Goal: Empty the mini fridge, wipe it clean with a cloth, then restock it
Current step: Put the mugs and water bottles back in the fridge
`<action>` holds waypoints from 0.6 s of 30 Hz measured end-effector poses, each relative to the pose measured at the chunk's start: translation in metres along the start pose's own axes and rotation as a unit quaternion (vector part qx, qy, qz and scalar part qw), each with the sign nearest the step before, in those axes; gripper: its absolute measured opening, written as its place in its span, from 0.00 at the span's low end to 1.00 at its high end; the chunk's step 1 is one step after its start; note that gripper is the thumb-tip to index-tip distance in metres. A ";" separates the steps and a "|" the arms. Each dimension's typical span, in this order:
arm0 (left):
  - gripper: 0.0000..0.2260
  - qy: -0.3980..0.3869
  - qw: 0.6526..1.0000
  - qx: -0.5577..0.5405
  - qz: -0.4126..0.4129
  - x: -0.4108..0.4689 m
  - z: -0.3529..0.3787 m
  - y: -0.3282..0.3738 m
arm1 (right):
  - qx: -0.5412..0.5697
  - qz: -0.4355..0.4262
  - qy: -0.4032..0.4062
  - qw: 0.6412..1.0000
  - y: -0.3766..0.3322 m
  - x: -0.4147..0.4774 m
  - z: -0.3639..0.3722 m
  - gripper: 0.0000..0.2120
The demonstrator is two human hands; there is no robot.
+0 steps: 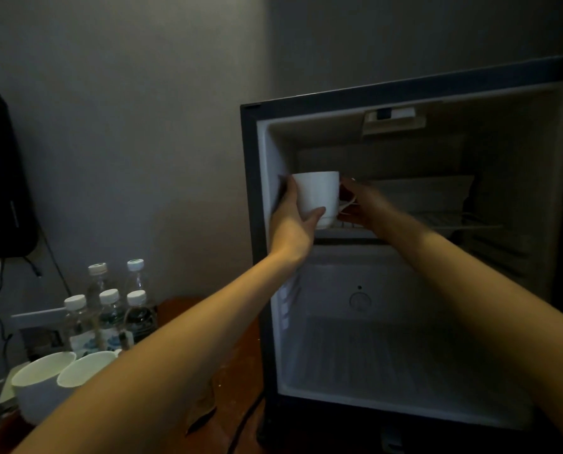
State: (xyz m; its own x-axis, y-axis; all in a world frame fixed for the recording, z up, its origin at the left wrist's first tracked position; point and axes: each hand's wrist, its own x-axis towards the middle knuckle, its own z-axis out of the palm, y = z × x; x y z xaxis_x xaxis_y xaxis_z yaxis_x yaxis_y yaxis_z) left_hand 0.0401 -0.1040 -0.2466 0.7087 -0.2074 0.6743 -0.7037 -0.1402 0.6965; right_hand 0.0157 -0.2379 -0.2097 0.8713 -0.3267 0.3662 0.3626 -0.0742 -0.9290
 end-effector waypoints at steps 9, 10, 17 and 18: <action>0.35 -0.053 0.998 0.029 -0.022 -0.013 -0.005 -0.010 | -0.023 -0.114 0.199 0.973 0.013 0.005 0.008 0.19; 0.36 -0.064 0.997 0.036 -0.025 -0.014 -0.006 -0.013 | -0.059 -0.143 0.222 0.963 0.019 -0.001 0.011 0.20; 0.17 -0.012 0.990 -0.038 -0.134 -0.022 -0.006 -0.002 | -0.275 -0.156 0.133 0.939 0.056 -0.031 0.052 0.35; 0.21 -0.019 0.986 -0.067 -0.152 -0.019 -0.004 -0.005 | -0.289 -0.147 0.135 0.936 0.056 -0.028 0.053 0.35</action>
State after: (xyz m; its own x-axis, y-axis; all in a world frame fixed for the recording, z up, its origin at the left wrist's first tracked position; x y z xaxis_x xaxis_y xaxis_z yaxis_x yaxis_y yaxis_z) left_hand 0.0305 -0.0950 -0.2617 0.8817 -0.2126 0.4213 -0.4444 -0.0739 0.8928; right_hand 0.0291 -0.1830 -0.2689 0.6185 -0.4322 0.6563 0.2660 -0.6707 -0.6924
